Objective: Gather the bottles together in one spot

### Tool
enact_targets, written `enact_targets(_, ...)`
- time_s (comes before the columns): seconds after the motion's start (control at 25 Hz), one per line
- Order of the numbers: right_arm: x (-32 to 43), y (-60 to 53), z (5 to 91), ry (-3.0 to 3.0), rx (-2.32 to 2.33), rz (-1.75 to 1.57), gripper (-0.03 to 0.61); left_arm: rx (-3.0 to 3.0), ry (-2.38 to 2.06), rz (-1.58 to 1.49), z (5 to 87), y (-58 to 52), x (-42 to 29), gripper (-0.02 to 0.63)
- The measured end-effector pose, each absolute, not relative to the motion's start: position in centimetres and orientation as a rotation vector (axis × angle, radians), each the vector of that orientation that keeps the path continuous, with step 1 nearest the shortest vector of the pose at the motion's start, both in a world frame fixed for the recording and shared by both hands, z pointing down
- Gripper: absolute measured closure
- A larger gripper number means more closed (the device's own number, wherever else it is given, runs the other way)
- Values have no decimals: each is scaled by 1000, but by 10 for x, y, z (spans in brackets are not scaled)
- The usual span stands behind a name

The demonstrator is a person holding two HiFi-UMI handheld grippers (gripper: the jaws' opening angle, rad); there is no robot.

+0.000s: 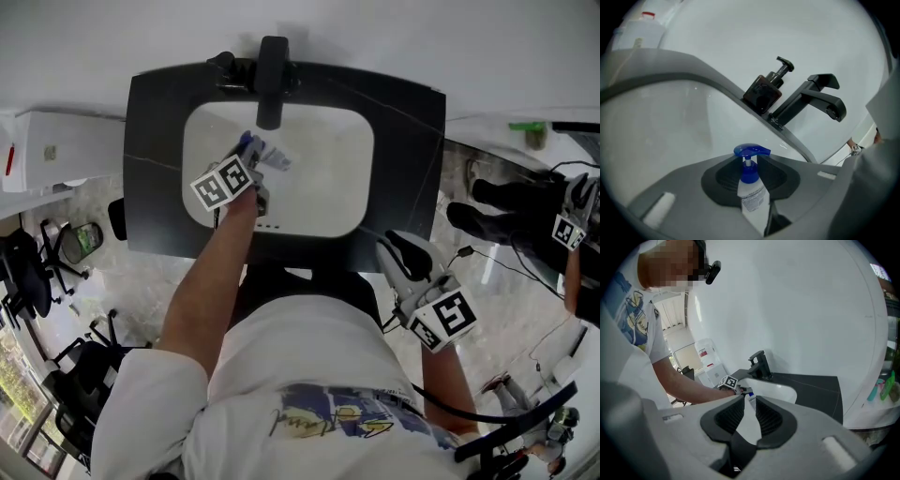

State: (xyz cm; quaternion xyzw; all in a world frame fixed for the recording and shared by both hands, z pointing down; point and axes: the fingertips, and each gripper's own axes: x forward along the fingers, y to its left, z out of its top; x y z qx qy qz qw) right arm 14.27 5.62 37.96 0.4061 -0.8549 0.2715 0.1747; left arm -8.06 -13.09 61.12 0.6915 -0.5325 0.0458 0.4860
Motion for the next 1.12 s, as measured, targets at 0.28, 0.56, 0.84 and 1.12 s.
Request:
enact_targets(0.28,125,58,377,-2429,1140,758,502,1910,-1315,301,586,-126,-94,517)
enact_targets(0.56,111,54,378,-2436,1139,749,502,2107,-1264,382,549,-130,-99,517)
enact_targets(0.84,101,46,378,-2436,1153,742,502,2281,-1244,404,501,-145,-113,517)
enact_targets(1.12,94,44,374,-2428,1169,725,502,2375,-1294,422,459,-168,-144,517)
